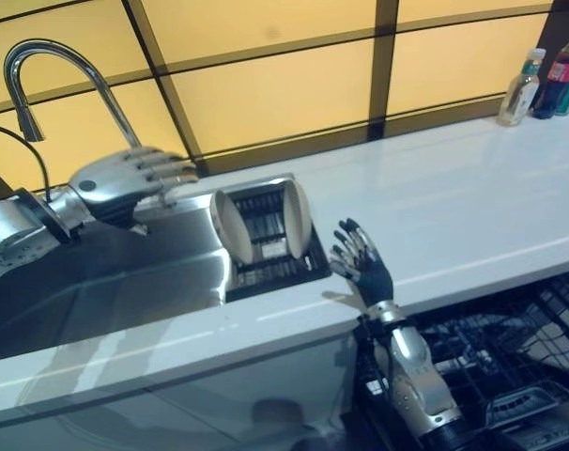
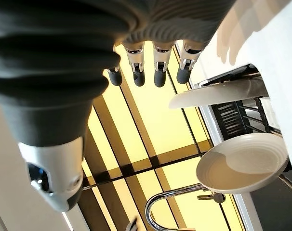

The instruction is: Pick up plates and place into dishwasher.

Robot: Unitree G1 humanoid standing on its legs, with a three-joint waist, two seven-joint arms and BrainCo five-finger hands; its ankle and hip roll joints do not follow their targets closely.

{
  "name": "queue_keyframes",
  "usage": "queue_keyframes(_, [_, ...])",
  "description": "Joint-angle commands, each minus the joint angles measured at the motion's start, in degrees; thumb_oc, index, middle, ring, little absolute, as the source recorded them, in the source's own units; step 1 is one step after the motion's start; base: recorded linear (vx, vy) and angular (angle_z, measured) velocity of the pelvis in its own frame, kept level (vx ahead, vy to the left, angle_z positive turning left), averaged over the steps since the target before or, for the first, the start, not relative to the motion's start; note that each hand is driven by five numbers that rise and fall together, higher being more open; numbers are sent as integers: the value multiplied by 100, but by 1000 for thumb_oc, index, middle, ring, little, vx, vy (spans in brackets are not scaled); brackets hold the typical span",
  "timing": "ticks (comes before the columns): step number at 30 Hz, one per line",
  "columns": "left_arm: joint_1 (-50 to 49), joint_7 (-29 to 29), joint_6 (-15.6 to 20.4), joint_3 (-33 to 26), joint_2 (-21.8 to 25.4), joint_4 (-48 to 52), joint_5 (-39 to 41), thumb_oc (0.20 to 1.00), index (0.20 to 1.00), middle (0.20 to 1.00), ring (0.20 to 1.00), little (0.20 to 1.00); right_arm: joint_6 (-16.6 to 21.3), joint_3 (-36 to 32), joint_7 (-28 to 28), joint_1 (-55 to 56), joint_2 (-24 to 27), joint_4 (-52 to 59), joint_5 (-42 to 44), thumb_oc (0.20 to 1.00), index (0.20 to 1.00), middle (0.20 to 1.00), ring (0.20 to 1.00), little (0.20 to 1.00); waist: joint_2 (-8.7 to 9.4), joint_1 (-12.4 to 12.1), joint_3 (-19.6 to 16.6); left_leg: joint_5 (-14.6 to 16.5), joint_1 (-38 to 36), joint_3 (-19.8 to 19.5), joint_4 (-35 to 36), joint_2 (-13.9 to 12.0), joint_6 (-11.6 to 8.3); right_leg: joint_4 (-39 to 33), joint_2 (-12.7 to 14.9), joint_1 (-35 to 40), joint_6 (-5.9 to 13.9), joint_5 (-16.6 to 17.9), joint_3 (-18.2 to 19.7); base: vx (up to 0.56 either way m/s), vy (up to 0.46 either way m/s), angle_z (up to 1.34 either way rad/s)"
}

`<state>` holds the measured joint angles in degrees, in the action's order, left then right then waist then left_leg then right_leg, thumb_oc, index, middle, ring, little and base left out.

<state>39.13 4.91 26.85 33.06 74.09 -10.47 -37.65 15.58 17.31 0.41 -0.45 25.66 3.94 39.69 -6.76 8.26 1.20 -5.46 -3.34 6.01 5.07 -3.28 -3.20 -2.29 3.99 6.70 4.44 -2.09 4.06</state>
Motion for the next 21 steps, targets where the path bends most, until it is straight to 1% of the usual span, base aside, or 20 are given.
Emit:
queue_keyframes(1, [694,223,-164,119,-48,-789,-191,1000,1000,1000,1000,1000,438,228,-54,-474,106,241,179,1000,1000,1000,1000,1000,176,20,-76,551,-69,59,-75,-6,117,138,146,-587,416,327,-291,0,0,0])
queue_keyframes(3, [748,215,-210,306,-189,-939,-230,1000,1000,1000,1000,1000,470,266,-129,-503,90,212,152,1000,1000,1000,1000,1000,197,37,-64,564,-82,81,-75,0,130,145,148,-586,421,328,-277,0,0,0])
queue_keyframes(6, [680,220,-203,393,-346,-1116,-327,1000,1000,1000,1000,1000,478,228,-147,-491,89,202,181,1000,1000,1000,1000,1000,220,75,-53,579,-100,106,-60,5,147,157,143,-592,432,324,-242,26,0,-7])
queue_keyframes(14, [451,1127,-117,259,-555,-1575,-841,1000,1000,1000,1000,1000,455,79,-16,-290,88,238,190,1000,1000,1000,1000,1000,275,205,-29,582,-117,235,-20,29,194,121,141,-629,457,400,-134,20,9,-5])
queue_keyframes(21, [326,1383,-138,230,-644,-1681,-1109,1000,1000,1000,1000,1000,460,78,4,-262,101,238,221,1000,1000,1000,1000,1000,323,224,-30,600,-116,273,-8,60,227,112,144,-654,468,431,-95,18,7,-4])
